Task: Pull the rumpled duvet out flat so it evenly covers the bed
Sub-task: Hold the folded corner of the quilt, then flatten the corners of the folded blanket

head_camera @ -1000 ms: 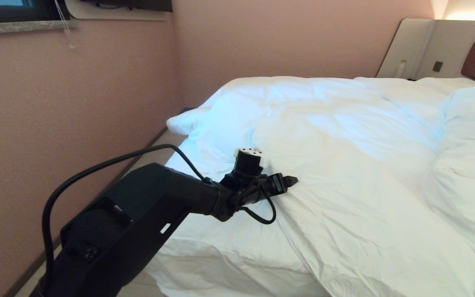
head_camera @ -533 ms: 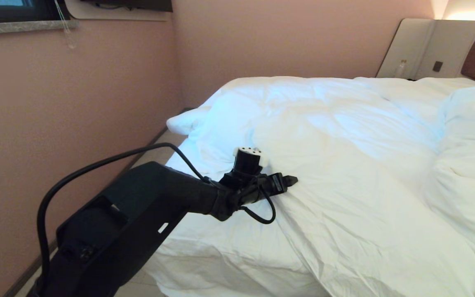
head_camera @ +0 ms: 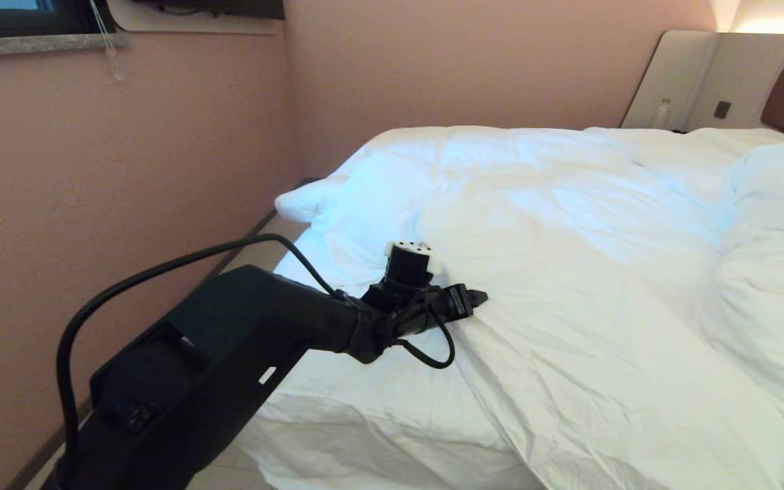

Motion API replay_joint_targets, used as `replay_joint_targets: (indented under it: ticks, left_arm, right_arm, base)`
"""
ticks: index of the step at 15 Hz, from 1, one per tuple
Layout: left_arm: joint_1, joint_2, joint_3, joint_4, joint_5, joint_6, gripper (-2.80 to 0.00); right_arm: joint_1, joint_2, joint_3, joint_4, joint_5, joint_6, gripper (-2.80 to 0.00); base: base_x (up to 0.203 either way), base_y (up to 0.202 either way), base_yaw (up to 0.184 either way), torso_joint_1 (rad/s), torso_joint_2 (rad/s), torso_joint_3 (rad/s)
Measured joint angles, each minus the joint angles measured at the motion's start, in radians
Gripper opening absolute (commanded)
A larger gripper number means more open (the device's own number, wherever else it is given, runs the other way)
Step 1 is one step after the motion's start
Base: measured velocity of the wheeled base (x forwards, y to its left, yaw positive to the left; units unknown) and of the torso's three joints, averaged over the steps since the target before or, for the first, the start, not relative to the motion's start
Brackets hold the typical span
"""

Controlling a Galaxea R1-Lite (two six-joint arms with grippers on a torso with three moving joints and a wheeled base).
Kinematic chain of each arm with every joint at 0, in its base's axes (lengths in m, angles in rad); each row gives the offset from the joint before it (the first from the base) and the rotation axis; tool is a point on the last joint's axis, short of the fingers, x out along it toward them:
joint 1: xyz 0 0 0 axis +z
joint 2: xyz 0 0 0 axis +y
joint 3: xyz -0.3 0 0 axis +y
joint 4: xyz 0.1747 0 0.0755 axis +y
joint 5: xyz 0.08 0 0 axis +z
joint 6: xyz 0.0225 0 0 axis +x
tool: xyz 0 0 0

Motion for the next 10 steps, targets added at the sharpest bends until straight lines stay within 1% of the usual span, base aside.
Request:
replay_joint_targets:
  ticks: [10]
  left_arm:
    - [0.000,-0.008,0.006,-0.008,-0.002,-0.003,-2.80]
  right_arm:
    - [0.000,0.000,0.000,0.000,0.000,0.000,-2.80]
  base:
    - [0.000,0.000,0.000,0.000,0.00,0.000]
